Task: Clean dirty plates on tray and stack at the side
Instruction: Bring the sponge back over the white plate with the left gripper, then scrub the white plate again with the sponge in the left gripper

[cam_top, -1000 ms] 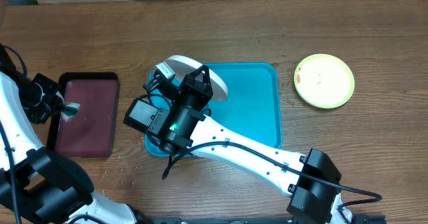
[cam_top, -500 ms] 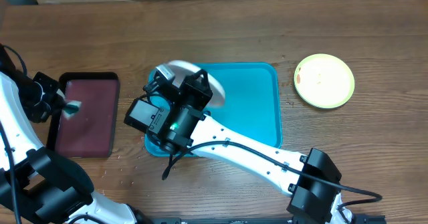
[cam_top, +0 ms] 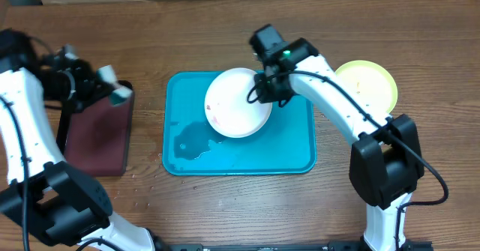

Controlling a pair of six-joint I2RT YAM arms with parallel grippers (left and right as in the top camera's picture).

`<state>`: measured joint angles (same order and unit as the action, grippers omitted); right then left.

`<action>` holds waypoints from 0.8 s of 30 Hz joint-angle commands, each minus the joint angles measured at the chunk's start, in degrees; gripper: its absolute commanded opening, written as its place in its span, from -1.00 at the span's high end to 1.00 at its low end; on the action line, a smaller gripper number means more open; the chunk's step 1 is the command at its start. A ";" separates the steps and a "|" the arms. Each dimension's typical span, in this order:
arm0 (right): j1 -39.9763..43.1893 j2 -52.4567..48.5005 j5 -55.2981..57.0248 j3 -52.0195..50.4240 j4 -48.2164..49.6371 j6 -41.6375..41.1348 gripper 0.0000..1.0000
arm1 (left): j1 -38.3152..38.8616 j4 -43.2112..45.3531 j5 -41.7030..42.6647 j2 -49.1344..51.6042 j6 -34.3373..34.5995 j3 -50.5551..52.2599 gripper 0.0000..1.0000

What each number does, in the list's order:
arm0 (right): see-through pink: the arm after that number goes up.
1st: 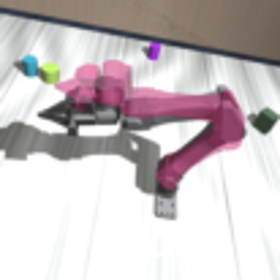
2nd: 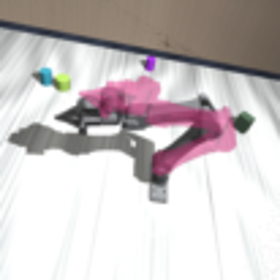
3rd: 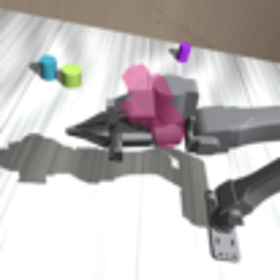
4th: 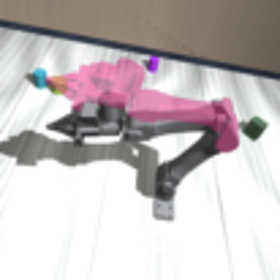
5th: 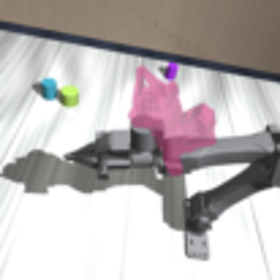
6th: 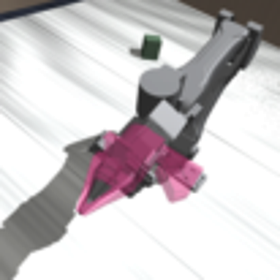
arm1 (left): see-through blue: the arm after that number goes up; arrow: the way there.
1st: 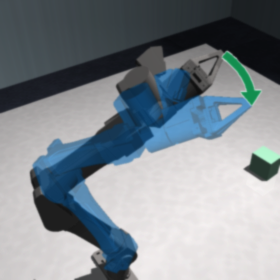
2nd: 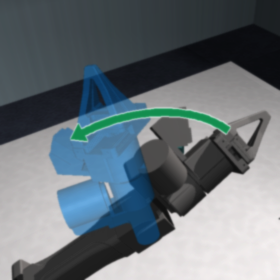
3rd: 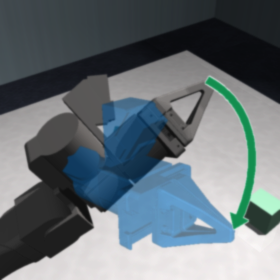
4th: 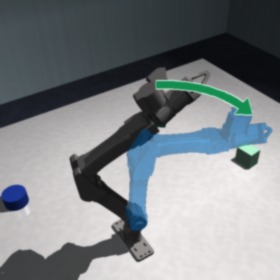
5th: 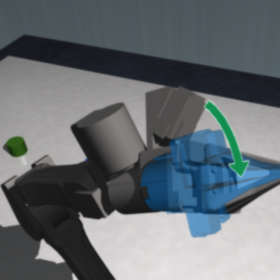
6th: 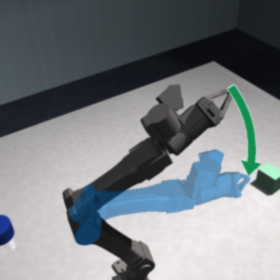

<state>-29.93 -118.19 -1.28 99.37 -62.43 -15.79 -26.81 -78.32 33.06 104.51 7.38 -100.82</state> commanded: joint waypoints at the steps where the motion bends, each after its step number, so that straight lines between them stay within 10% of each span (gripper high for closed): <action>1: 0.50 2.25 -13.20 -6.60 4.70 -1.22 0.93 | 6.71 0.20 5.29 0.11 -5.14 0.48 0.92; 12: 0.39 2.25 -10.97 -19.41 19.52 -17.25 0.93 | 28.24 5.86 -14.16 0.22 7.54 1.62 0.91; 24: -0.48 2.25 -8.11 -19.61 19.34 -21.73 0.93 | 38.91 20.85 -15.93 7.78 10.84 12.11 0.92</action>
<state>-29.71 -117.84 -11.31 80.44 -43.22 -36.05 10.92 -59.55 16.80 108.29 17.06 -90.59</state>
